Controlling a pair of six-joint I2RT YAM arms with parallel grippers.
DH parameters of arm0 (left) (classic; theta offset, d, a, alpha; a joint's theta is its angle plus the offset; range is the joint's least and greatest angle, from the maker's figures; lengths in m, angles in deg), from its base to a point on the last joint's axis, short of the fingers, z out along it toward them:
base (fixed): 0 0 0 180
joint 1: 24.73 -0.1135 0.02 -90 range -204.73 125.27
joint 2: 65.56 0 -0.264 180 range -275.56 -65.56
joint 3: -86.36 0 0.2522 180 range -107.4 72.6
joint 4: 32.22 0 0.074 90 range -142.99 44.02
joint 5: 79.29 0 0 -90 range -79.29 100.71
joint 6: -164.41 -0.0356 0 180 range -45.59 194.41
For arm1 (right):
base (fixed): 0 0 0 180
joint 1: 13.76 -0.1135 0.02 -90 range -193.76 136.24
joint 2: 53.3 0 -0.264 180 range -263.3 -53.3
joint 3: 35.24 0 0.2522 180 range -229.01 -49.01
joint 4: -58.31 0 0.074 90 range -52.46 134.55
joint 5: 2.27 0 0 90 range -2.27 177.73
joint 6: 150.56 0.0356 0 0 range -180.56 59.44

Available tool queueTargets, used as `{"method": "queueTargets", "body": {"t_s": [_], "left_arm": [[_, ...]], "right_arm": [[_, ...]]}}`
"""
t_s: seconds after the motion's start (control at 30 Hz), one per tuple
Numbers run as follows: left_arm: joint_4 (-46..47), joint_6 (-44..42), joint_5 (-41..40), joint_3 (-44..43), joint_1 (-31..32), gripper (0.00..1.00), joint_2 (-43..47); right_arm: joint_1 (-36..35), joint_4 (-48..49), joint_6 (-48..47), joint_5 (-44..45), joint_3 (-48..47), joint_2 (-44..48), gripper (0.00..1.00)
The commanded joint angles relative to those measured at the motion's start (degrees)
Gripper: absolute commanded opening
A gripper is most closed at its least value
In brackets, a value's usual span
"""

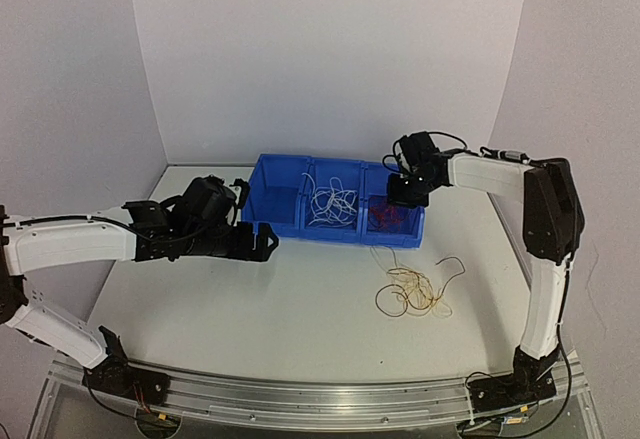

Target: Untangle the cables

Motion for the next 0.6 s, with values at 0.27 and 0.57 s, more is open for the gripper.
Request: {"method": "queueTargets", "body": {"t_s": [0.27, 0.57], "left_arm": [[5.7, -0.2, 2.0, 1.2, 0.3, 1.0, 1.9], [8.4, -0.5, 6.2, 0.1, 0.5, 1.0, -0.4]], "right_arm": [[-0.5, -4.1, -3.2, -3.6, -0.5, 10.4, 0.39], [-3.2, -6.8, -2.5, -5.5, 13.2, 29.9, 0.82]]}}
